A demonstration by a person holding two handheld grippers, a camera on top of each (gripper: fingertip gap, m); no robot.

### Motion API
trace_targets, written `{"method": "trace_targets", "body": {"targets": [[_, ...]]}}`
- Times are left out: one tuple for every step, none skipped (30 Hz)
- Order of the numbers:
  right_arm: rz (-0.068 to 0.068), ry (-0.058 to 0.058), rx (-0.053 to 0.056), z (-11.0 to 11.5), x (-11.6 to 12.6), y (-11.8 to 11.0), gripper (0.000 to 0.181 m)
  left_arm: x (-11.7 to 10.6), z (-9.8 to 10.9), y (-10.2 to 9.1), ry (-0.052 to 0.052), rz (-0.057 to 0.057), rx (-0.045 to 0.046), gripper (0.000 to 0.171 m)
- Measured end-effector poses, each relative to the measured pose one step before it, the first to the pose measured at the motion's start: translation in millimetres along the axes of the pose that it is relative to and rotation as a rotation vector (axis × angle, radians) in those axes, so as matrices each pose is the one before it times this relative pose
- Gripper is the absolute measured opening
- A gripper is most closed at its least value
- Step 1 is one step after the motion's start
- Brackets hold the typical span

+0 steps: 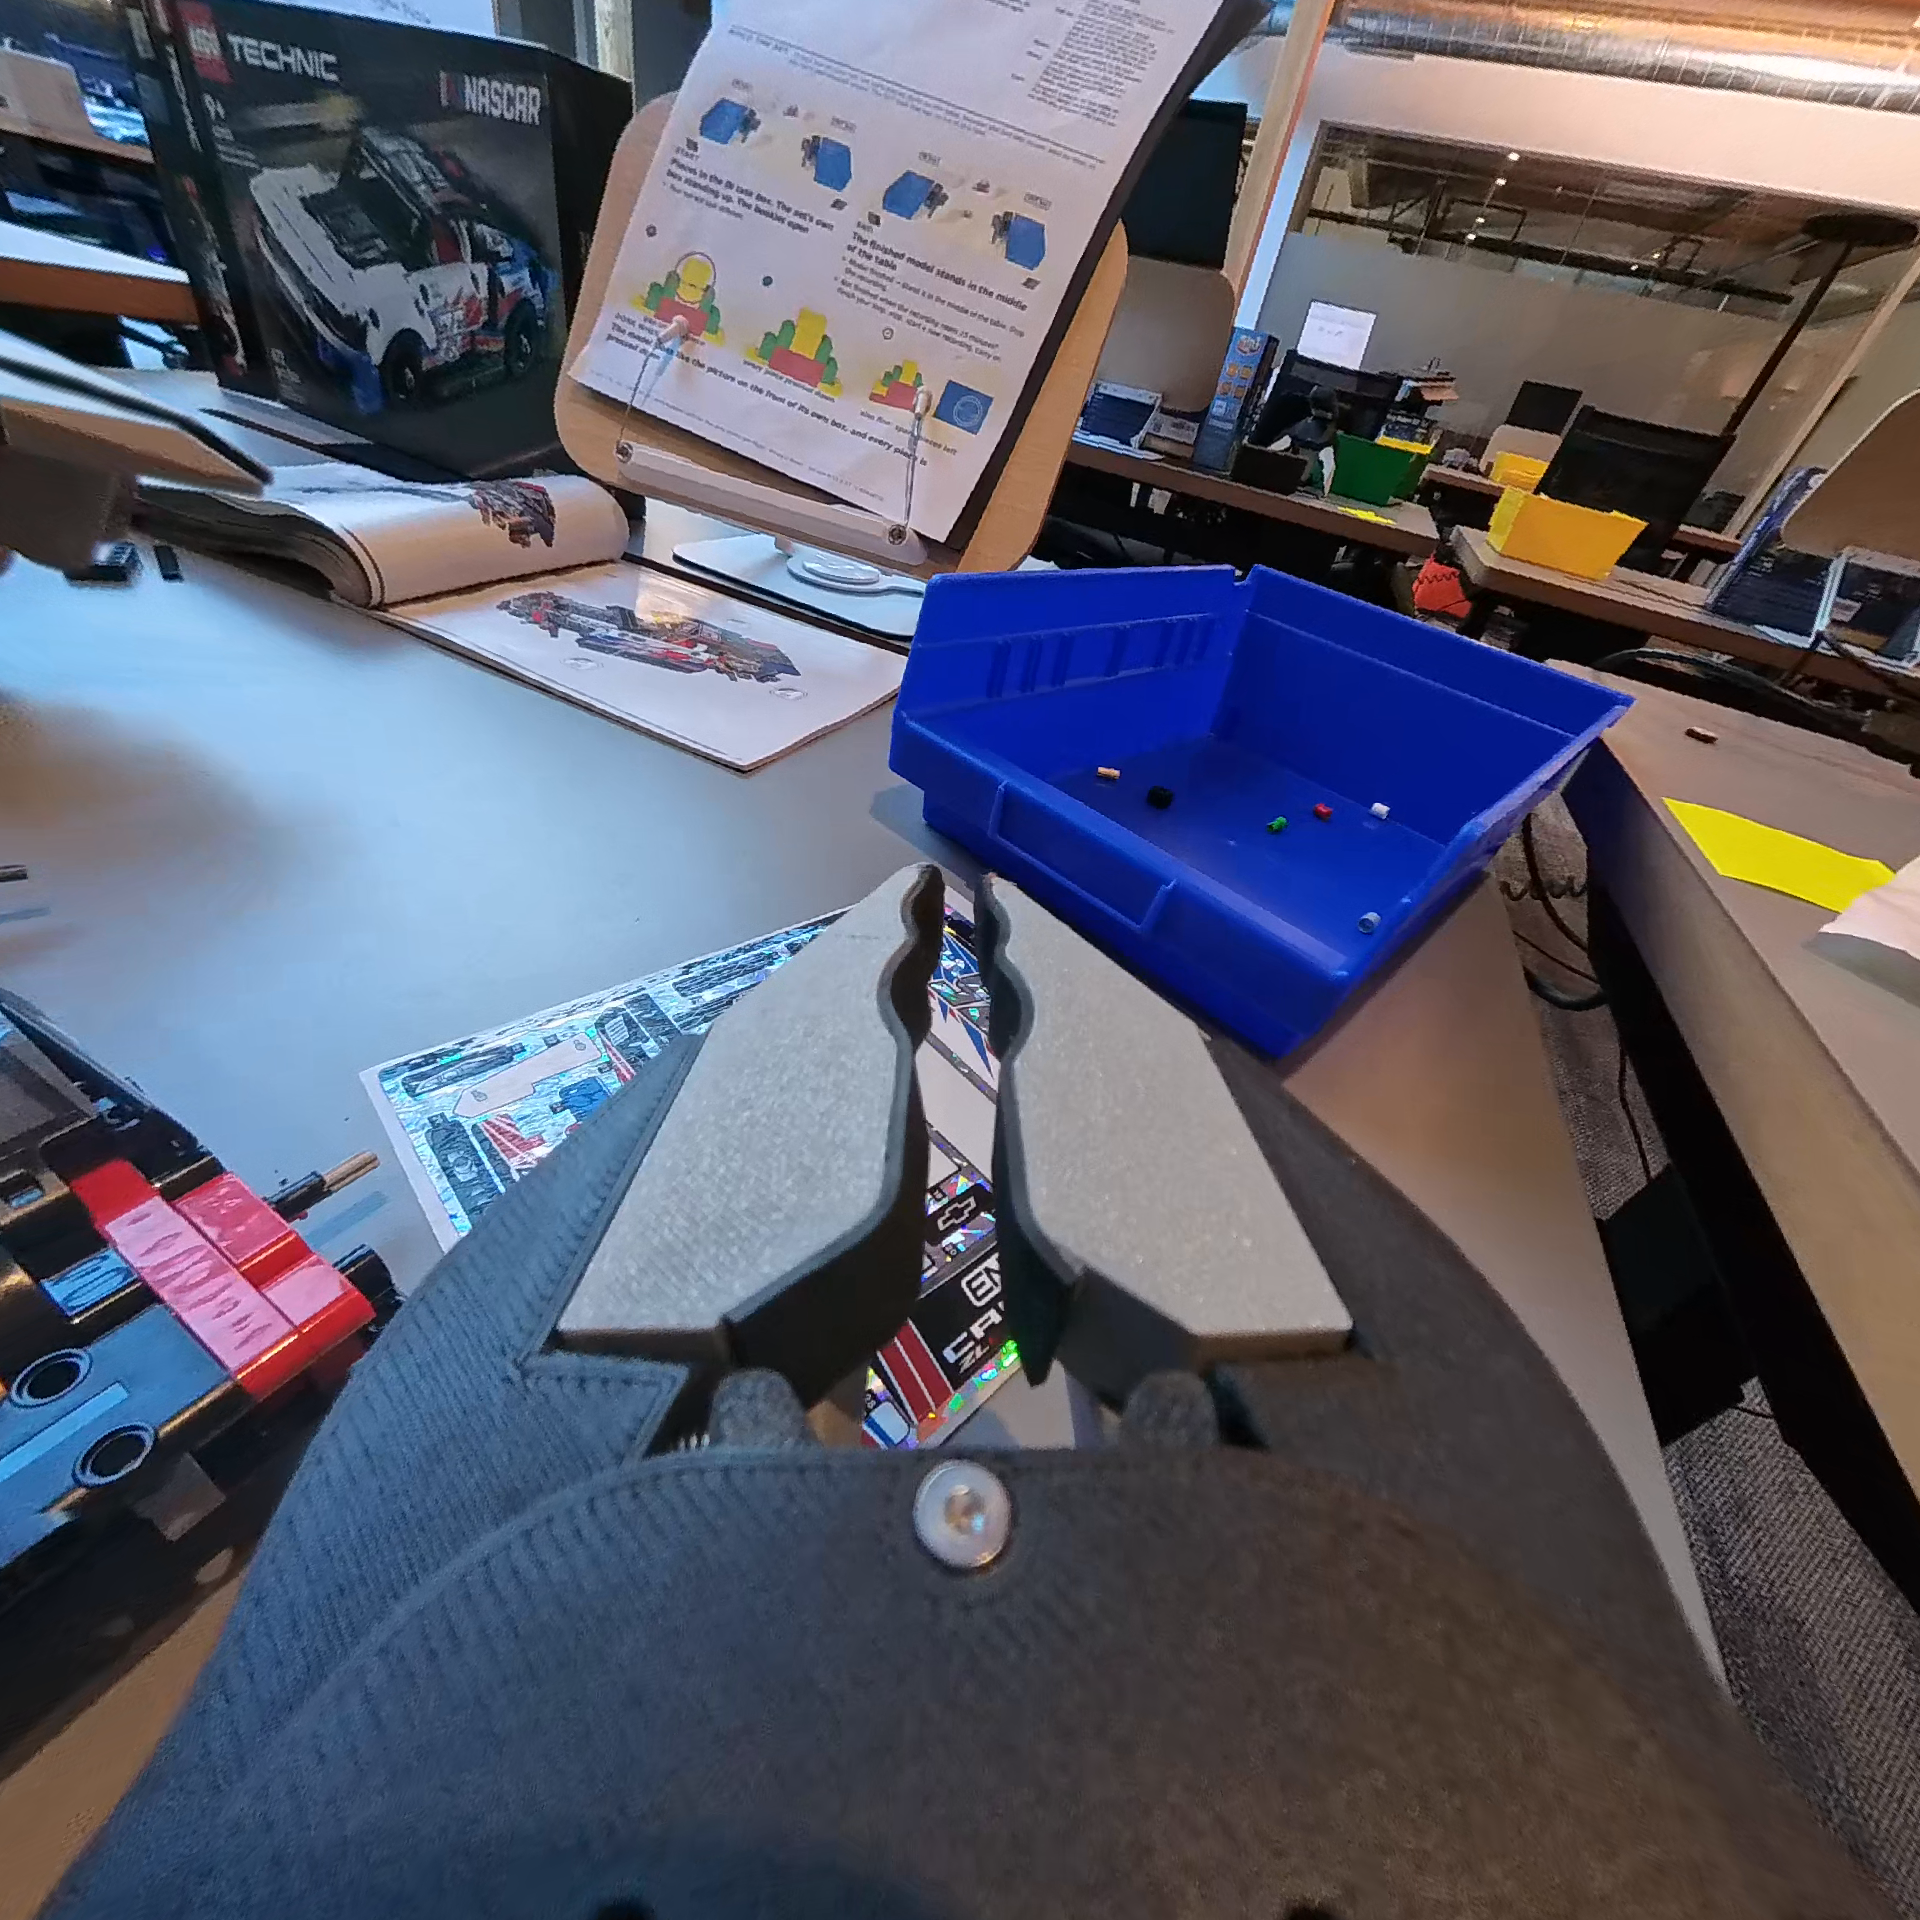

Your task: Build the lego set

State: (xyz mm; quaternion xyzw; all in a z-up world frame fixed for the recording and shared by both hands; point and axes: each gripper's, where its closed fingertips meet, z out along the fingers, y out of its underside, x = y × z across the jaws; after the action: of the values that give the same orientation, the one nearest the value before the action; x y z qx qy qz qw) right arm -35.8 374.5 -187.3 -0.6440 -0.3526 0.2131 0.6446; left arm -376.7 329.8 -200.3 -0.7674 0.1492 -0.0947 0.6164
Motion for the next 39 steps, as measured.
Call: {"method": "trace_targets", "body": {"targets": [[0.0038,0.0013,0.0002,-0.08,0.67,0.12,0.004,1.32,2.37,2.3,0.0057,0.0035,-0.00911,0.007],[0.005,0.0013,0.0006,-0.14,0.68,-0.02,0.004,1.9,0.51,0.94,0.0103,0.0049,-0.00972,0.006],[0.0055,0.0015,0.0018,-0.19,0.65,-0.19,0.004,2.0,-1.23,-1.04,0.0091,0.009,0.00881,0.006],[0.006,0.0005,0.0007,-0.13,0.75,0.1,0.004,0.98,-2.47,-1.48,0.0007,0.0116,0.01354,0.005],[0.0068,-0.0002,-0.0004,0.14,0.71,0.13,0.004,1.15,-2.5,-1.03,0.0013,0.0145,0.01094,0.003],[0.0076,0.0,-0.0004,0.13,0.82,0.15,0.004,1.98,-1.95,-0.56,0.0088,0.013,0.00684,0.003],[0.0074,-0.0005,-0.001,0.17,0.69,0.2,0.004,1.86,-0.94,-0.21,0.0109,0.0058,0.00354,0.003],[0.0063,-0.0007,-0.0015,0.2,0.67,0.25,0.004,1.7,-0.35,-0.14,0.0115,0.0015,0.00154,0.002],[0.005,-0.0007,-0.0006,0.14,0.33,0.17,0.004,0.99,-0.1,-0.03,0.0078,0.0007,0.00047,0.002],[0.0025,-0.0004,0.0006,-0.11,0.18,-0.02,0.004,0.88,0.11,0.31,0.0064,0.0005,-0.00186,0.002],[-0.0006,-0.0001,0.0015,-0.1,-0.05,-0.21,0.004,1.21,0.12,0.5,0.007,0.0001,-0.00433,0.002],[-0.0021,-0.0011,0.0013,-0.11,-0.37,-0.21,0.004,1.22,0.14,0.63,0.0062,0.0029,-0.00485,0.002],[-0.0032,-0.0027,0.0002,-0.04,-0.65,-0.09,0.004,1.0,0.22,0.36,0.0034,0.0053,-0.00306,0.002],[-0.0042,-0.0009,-0.0008,0.12,-0.54,0.1,0.004,0.51,0.18,0.15,0.0005,0.0047,-0.00126,0.001],[-0.0043,0.0001,-0.001,0.24,-0.5,0.0,0.004,0.18,0.04,0.12,-0.0016,0.0032,-0.00068,0.001],[-0.0034,-0.0009,-0.0004,0.29,-0.59,0.04,0.004,0.14,-0.02,-0.02,-0.0009,0.0025,-0.00013,0.001],[-0.004,-0.0019,-0.0011,0.52,-0.79,-0.01,0.004,0.33,-0.23,-0.22,0.0004,0.0017,0.00186,0.0],[-0.0044,-0.0009,-0.0029,0.55,-0.63,0.32,0.004,0.25,-0.12,-0.22,0.0014,0.0003,0.00108,0.0],[-0.004,-0.0013,-0.003,0.46,-0.63,0.25,0.004,-0.08,0.24,0.25,0.0006,-0.0012,-0.00141,0.0],[-0.004,-0.0014,-0.0026,0.42,-0.59,0.31,0.004,0.11,0.24,0.26,0.0022,-0.0016,-0.00228,0.0],[-0.0039,-0.0002,-0.0018,0.19,-0.43,0.11,0.004,0.18,0.2,0.25,0.0022,-0.0008,-0.00223,0.0],[-0.0033,-0.0003,0.0002,-0.02,-0.45,-0.03,0.004,0.16,0.19,0.21,0.0008,0.0008,-0.00129,0.0],[-0.0021,0.0002,0.0005,-0.02,-0.18,-0.12,0.004,0.25,0.22,0.07,0.001,0.001,-0.00113,0.0],[-0.0002,0.0001,0.0003,-0.05,0.1,-0.02,0.003,0.29,0.28,0.26,0.0015,0.001,-0.00193,0.0],[0.001,0.0,0.0009,-0.08,0.07,-0.09,0.003,0.27,0.11,0.14,0.0012,0.0017,-0.0015,0.0],[0.0016,0.0001,0.0014,-0.13,0.11,-0.24,0.003,0.26,0.28,0.17,0.0006,0.0013,-0.00128,0.0],[0.0021,-0.0001,0.0014,-0.13,0.18,-0.12,0.003,0.11,0.08,0.13,0.0004,0.0011,-0.00134,0.0],[0.0021,-0.0004,0.001,-0.1,0.22,-0.16,0.003,0.06,0.16,0.04,-0.0007,0.0009,-0.0008,0.0],[0.0017,-0.0006,0.0002,0.0,0.07,0.02,0.003,0.14,-0.06,-0.07,-0.0002,0.0014,0.00041,0.0],[0.0009,-0.0008,0.0,-0.08,0.03,0.03,0.003,0.24,0.16,0.07,0.0,0.0018,-0.00037,0.0],[0.0003,0.0,0.0002,0.02,-0.02,-0.03,0.003,0.15,0.1,0.11,-0.0007,0.0028,-0.00152,0.0],[-0.0004,0.0004,0.0001,0.01,-0.06,-0.04,0.003,0.32,0.22,0.12,-0.0015,0.0046,-0.00135,0.0],[-0.0009,0.0005,-0.0004,-0.02,-0.01,0.03,0.003,0.53,0.23,0.17,-0.0018,0.0067,-0.00226,0.0],[-0.0011,0.0002,-0.0003,0.06,-0.09,0.0,0.003,0.7,0.47,0.44,-0.0038,0.0106,-0.00409,0.0],[-0.0018,0.0005,0.0001,-0.05,-0.16,-0.06,0.003,0.94,0.51,0.46,-0.0074,0.0167,-0.00515,0.0],[-0.0024,0.0008,0.0,0.03,-0.16,0.02,0.003,1.34,0.67,0.63,-0.0111,0.0248,-0.00786,0.0],[-0.0025,0.0003,-0.0006,0.05,-0.26,-0.01,0.003,1.3,0.82,0.82,-0.0214,0.0374,-0.01072,0.001],[-0.003,-0.0001,-0.0012,0.15,-0.27,0.06,0.003,1.97,1.05,0.84,-0.0311,0.0571,-0.01308,0.003],[-0.0039,0.0,-0.001,-0.03,-0.44,0.12,0.003,3.05,1.38,0.65,-0.0347,0.075,-0.01408,0.004]]}}
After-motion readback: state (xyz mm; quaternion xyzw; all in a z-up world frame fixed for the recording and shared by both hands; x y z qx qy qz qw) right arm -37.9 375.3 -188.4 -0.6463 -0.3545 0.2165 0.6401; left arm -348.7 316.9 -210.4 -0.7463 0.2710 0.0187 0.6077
